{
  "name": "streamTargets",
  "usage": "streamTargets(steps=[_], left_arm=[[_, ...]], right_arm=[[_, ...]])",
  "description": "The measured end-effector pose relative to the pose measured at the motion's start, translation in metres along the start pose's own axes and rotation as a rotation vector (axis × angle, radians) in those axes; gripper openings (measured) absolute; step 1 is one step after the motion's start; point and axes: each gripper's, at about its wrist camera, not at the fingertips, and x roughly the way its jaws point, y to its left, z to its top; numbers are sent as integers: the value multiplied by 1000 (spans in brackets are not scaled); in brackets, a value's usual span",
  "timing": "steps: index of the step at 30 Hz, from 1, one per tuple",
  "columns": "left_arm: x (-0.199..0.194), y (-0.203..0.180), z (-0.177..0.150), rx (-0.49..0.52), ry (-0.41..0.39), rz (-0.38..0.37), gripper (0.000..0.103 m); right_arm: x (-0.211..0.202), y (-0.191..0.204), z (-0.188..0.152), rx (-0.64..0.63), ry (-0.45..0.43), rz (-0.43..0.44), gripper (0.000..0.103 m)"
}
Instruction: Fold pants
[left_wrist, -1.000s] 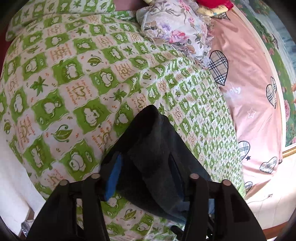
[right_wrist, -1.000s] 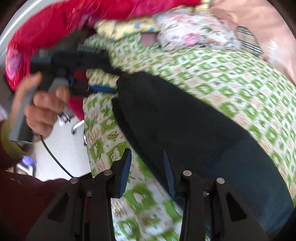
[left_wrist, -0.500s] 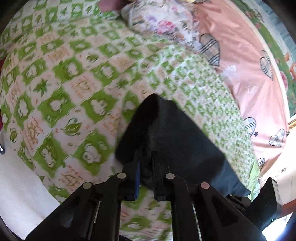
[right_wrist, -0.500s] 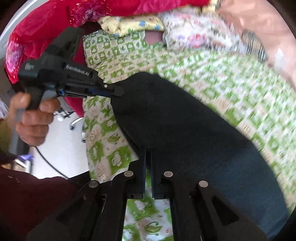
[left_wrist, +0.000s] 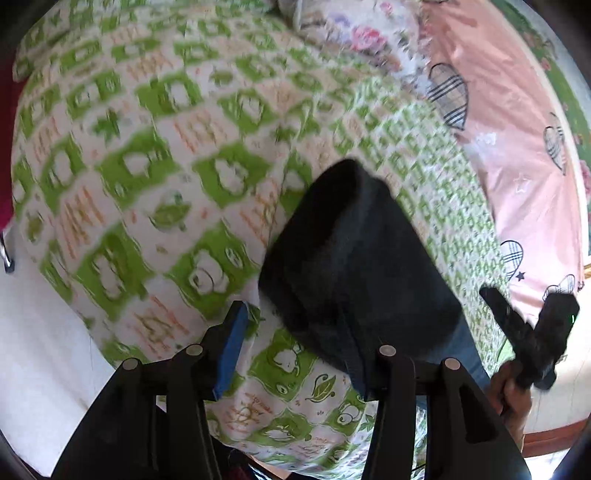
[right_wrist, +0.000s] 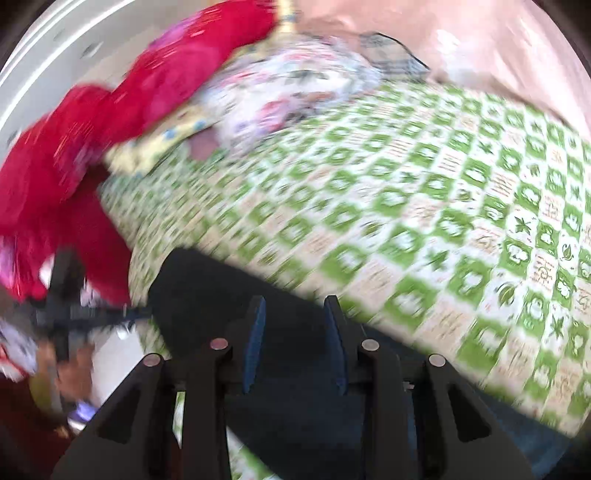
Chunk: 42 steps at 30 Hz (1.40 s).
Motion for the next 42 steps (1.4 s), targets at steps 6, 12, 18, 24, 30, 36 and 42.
streamTargets(steps=[6,12,18,24,30,36,42], left_arm=[[10,-1,0,9,7,26,51],[19,-6,4,32,-14,36,51],[28,-26,11,90,-78,90,45],[10,-35,12,172,-141,-9,17],[-35,-49,27,280,-300,-128,17],[-29,-43,47,326,-358,-75,17],[12,-33,50,431,-305,92,19]], right_arm=[[54,-20,7,0,181,-19,34],[70,2,-16,-154,290,-51,35],[77,11,-15,-217,357,-71,29],[54,36,-21,-288,288,-131,9],[13,59,7,-285,-11,-266,6],[42,61,19,-223,-135,-321,6],[92,48,14,-134,-83,-343,6]])
